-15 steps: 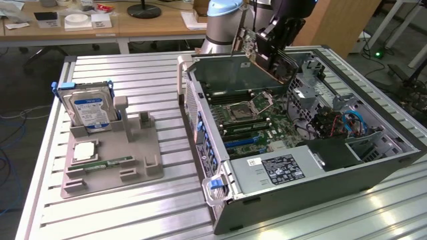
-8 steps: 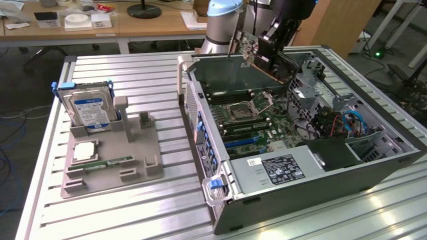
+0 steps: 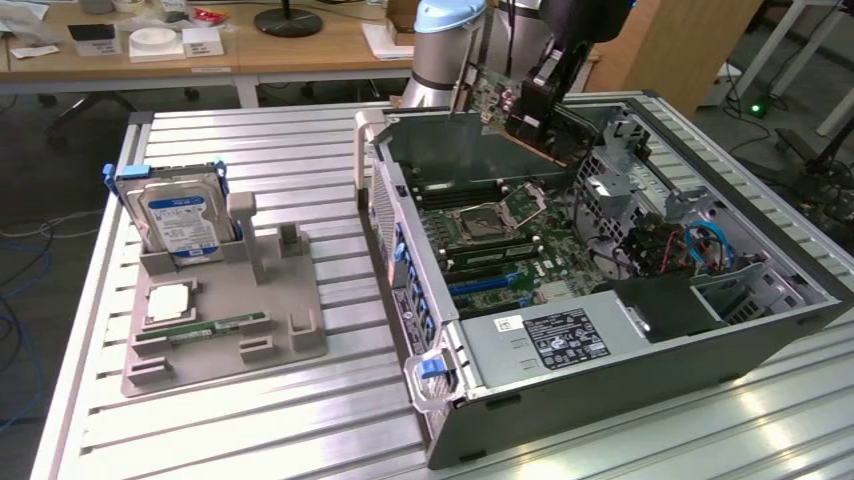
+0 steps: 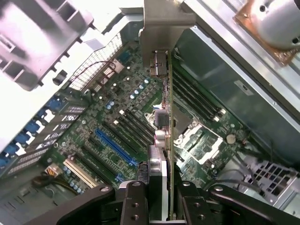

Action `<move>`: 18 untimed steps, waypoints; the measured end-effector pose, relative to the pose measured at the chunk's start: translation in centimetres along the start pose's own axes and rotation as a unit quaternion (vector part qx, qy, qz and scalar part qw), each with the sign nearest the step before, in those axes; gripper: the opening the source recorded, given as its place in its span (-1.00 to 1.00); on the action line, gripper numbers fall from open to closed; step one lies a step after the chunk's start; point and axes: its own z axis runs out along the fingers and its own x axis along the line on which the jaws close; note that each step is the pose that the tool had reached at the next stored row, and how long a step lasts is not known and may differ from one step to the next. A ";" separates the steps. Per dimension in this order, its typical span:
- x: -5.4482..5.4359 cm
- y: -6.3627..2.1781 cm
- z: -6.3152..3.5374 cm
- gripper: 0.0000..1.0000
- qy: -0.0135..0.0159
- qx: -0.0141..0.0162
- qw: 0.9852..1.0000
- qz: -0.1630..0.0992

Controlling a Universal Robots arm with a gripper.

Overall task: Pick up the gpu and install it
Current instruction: 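Insert the gpu into the slot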

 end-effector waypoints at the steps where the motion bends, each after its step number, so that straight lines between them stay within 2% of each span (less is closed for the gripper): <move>1: 0.0 0.00 0.00 -0.44 0.001 0.000 1.000 -0.007; 6: 0.0 -0.02 0.00 -0.44 0.002 -0.001 0.999 -0.036; 10: 0.0 -0.02 0.02 -0.44 0.004 -0.002 0.998 -0.063; 15: 0.0 -0.03 0.05 -0.44 0.007 -0.004 0.995 -0.102; 18: 0.0 -0.03 0.10 -0.44 0.005 -0.001 0.992 -0.123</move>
